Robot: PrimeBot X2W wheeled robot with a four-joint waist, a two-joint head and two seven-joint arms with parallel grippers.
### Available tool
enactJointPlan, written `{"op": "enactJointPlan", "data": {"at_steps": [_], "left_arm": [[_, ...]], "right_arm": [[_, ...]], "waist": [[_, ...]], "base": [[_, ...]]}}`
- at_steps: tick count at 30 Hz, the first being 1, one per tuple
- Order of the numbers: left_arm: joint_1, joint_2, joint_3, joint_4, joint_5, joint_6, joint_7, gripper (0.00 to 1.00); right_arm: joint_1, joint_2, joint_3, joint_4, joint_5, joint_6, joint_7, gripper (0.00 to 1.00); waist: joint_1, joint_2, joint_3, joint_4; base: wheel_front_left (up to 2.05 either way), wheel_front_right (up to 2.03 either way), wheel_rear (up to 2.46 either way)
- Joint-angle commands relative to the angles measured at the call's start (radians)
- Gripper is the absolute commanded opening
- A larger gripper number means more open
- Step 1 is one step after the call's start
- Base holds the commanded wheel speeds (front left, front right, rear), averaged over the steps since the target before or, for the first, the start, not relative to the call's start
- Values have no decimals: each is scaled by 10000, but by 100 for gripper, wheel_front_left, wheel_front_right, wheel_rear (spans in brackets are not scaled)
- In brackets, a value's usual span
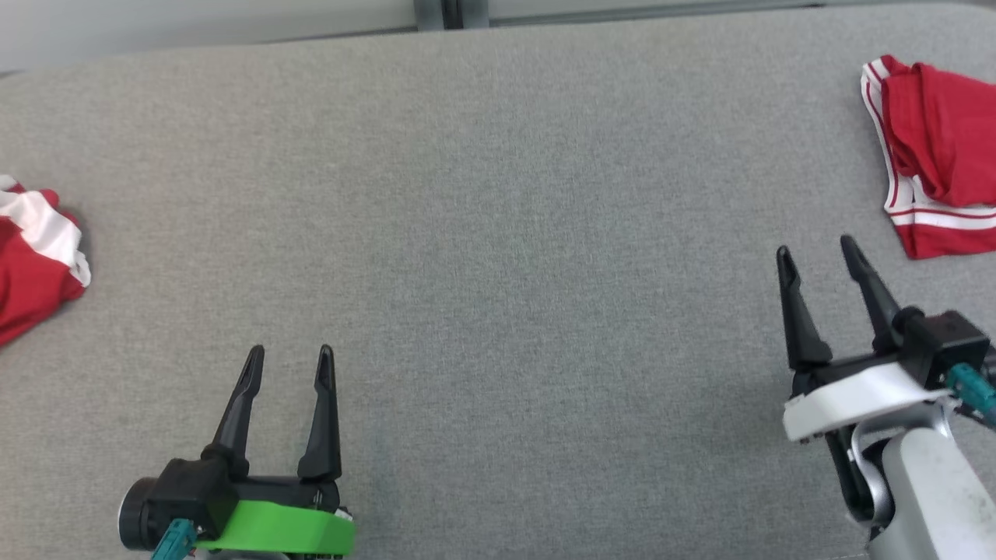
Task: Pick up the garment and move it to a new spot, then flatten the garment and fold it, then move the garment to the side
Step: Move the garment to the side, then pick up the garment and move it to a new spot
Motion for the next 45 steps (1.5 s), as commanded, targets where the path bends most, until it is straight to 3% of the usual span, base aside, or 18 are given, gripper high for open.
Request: {"op": "enactJointPlan", "data": {"at_steps": [1,10,21,31,45], "left_arm": [[294,-9,86,90,-78,122,2,100],[1253,-8,342,-13,-88,617,2,100],[2248,-7,453,-231,472,634,2,100],[2402,-7,82,-109,463,856,2,100],[2188,-8,85,60,406,806,2,100]], "right_arm": [[477,170,-56,-134,-107,-19,-25,100],[2162,805,-98,-1180,-841,-19,-25,100],[3600,1172,-150,-1713,-1396,-19,-25,100],[3995,1338,11,-1590,-1390,-19,-25,100],[3997,1416,105,-1492,-1293,-19,-25,100]], "waist": [[1,0,-1727,571],[1,0,-2835,571],[1,0,-3333,421],[1,0,-3482,386],[1,0,-3503,513]], "base": [[0,0,0],[0,0,0],[0,0,0],[0,0,0],[0,0,0]]}}
